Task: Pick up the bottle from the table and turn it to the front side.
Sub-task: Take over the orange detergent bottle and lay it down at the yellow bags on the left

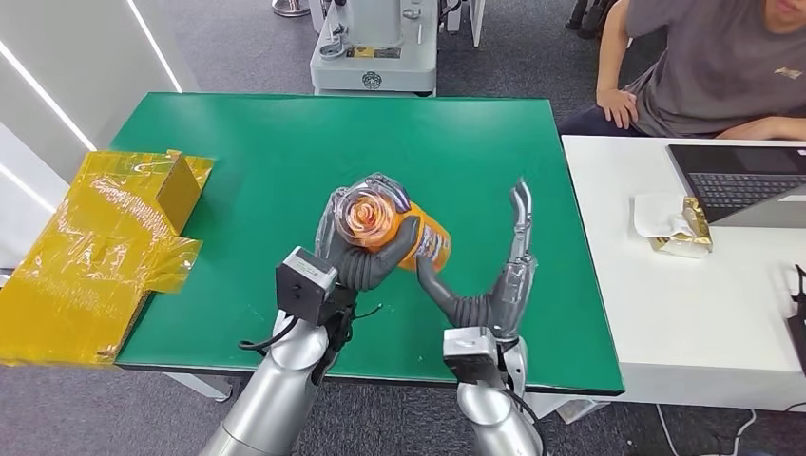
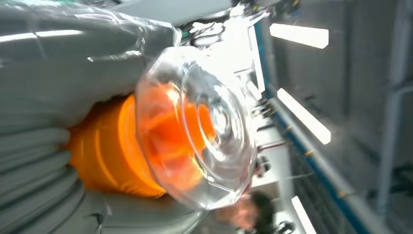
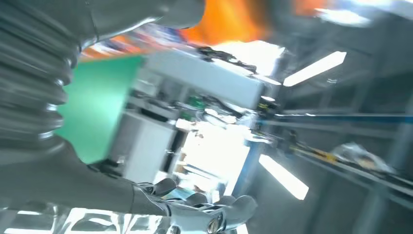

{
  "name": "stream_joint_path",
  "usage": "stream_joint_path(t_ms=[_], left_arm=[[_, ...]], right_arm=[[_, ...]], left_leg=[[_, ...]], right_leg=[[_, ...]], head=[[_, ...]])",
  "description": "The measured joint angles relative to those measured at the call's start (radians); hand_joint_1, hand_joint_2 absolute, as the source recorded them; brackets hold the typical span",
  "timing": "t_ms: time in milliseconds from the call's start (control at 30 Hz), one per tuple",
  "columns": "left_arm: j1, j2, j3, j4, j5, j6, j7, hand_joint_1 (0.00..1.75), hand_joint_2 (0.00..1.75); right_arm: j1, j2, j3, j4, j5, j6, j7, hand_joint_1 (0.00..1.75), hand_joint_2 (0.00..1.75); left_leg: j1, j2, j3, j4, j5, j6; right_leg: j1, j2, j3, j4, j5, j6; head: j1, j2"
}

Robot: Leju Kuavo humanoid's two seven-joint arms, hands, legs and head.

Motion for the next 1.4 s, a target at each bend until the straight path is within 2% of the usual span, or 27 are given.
stream_joint_path(t_ms=[167,367,667,867,1100,1233,1400], left_arm=[[0.001,0.011,0.02,0.031,-0.001,0.024,-0.004,1.75,1.75],[-0.011,0.038,0.067,0.063,-0.026,0.104,-0.021,1.75,1.75],[-0.059,0.118,0.143,0.082,-0.091,0.293,-0.029,1.75,1.75],[-0.093,0.181,0.194,0.083,-0.165,0.381,-0.018,1.75,1.75],[-0.158,0.277,0.225,0.108,-0.403,0.552,0.07,1.75,1.75],[-0.164,0.317,0.244,0.109,-0.506,0.599,0.115,1.75,1.75],[-0.184,0.357,0.264,0.117,-0.75,0.617,0.205,1.75,1.75]], right_arm=[[0.058,-0.017,0.04,-0.147,-0.011,0.0,-0.001,0.0,1.75],[0.143,-0.036,0.076,-0.248,-0.011,0.0,-0.001,0.0,1.75],[0.202,-0.067,0.106,-0.284,-0.035,0.0,-0.001,0.0,1.75],[0.211,-0.075,0.114,-0.284,-0.05,0.0,-0.001,0.0,1.75],[0.211,-0.076,0.118,-0.281,-0.1,0.001,-0.001,0.0,1.75],[0.209,-0.076,0.119,-0.279,-0.111,0.001,0.0,0.0,1.75],[0.206,-0.076,0.121,-0.275,-0.12,0.001,0.0,0.0,1.75]], left_leg=[[0.0,0.0,0.0,0.0,0.0,0.0],[0.0,0.0,0.0,0.0,-0.001,0.0],[0.0,0.0,0.0,-0.001,-0.001,0.0],[0.0,0.0,0.0,-0.001,-0.001,0.0],[0.0,0.001,0.0,-0.001,0.0,-0.001],[0.001,0.001,0.0,-0.001,0.0,-0.001],[0.001,0.0,0.0,-0.001,0.0,-0.001]], right_leg=[[0.0,0.0,0.0,0.0,0.0,0.0],[0.0,0.0,0.0,0.0,-0.001,-0.001],[0.0,0.0,0.0,0.001,-0.001,-0.001],[0.0,0.001,0.0,0.001,-0.001,-0.001],[0.0,0.001,0.0,0.001,-0.001,-0.001],[0.0,0.001,0.0,0.001,-0.001,-0.001],[0.0,0.001,0.0,0.001,-0.001,-0.001]], head=[[0.0,0.0],[0.0,0.0],[0.0,0.0],[0.0,0.0],[0.0,0.0],[0.0,0.0],[0.0,0.0]])
